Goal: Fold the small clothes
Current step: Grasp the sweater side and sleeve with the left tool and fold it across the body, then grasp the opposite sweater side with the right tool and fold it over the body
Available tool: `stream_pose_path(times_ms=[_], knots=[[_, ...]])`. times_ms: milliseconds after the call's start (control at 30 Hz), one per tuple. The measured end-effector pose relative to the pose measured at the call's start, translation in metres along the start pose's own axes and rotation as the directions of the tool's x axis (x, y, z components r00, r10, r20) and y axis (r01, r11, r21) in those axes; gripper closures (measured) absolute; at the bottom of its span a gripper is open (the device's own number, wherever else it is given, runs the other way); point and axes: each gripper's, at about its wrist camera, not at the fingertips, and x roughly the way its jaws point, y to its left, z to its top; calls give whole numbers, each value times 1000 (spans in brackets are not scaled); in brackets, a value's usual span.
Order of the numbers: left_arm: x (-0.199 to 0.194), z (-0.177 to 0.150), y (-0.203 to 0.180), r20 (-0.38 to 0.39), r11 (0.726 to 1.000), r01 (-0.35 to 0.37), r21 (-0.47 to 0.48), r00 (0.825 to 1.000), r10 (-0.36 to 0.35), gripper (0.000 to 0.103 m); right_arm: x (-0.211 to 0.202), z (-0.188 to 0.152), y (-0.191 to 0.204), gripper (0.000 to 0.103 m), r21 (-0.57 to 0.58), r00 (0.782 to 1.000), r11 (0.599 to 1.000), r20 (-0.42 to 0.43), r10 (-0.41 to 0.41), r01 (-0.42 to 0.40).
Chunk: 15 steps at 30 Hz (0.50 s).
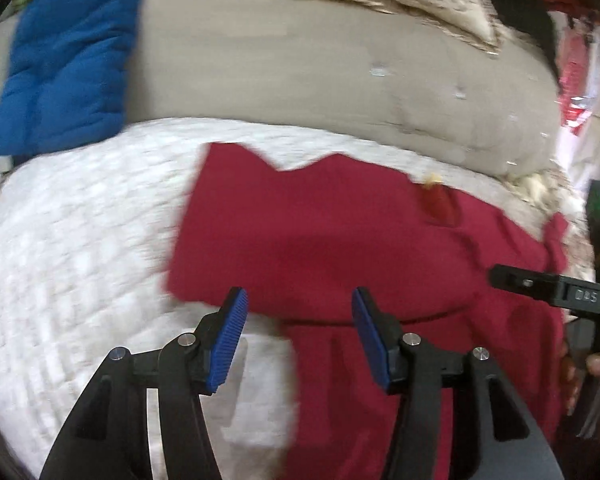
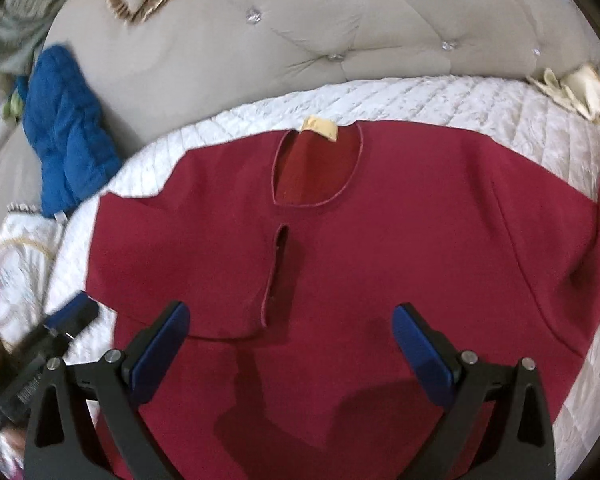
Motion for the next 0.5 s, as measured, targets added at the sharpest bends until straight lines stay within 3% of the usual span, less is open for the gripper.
stream_pose_path(times_ms=[67, 100, 167, 200, 233, 333, 500], knots=[[5, 0, 11, -14, 999, -30, -38, 999, 30, 70, 11, 4, 5, 5, -17, 1000, 1000, 18, -6, 6], [9, 0, 14, -24, 998, -35, -59, 999, 33, 70, 14, 5, 8, 14, -28, 1000, 1000, 23, -3, 3], [11, -4, 22, -42, 995, -37, -90, 999, 34, 70, 25, 9, 16, 53, -77, 1000, 997, 24, 6, -4], [10, -6, 25, -44, 995, -41, -94, 998, 37, 70, 28, 11, 21, 90, -93, 1000, 995, 13, 21, -19], [9, -8, 25, -42, 995, -47, -91, 998, 44, 70, 26, 12, 25, 95, -93, 1000, 995, 17, 22, -20], [9, -11, 23, -42, 996, -57, -70, 998, 54, 70, -7, 15, 25, 96, -100, 991, 994, 120, 63, -52], [23, -14, 13, -78, 996, -76, -39, 994, 72, 70, -71, 21, -4, 96, -38, 965, 999, 262, 23, -13]])
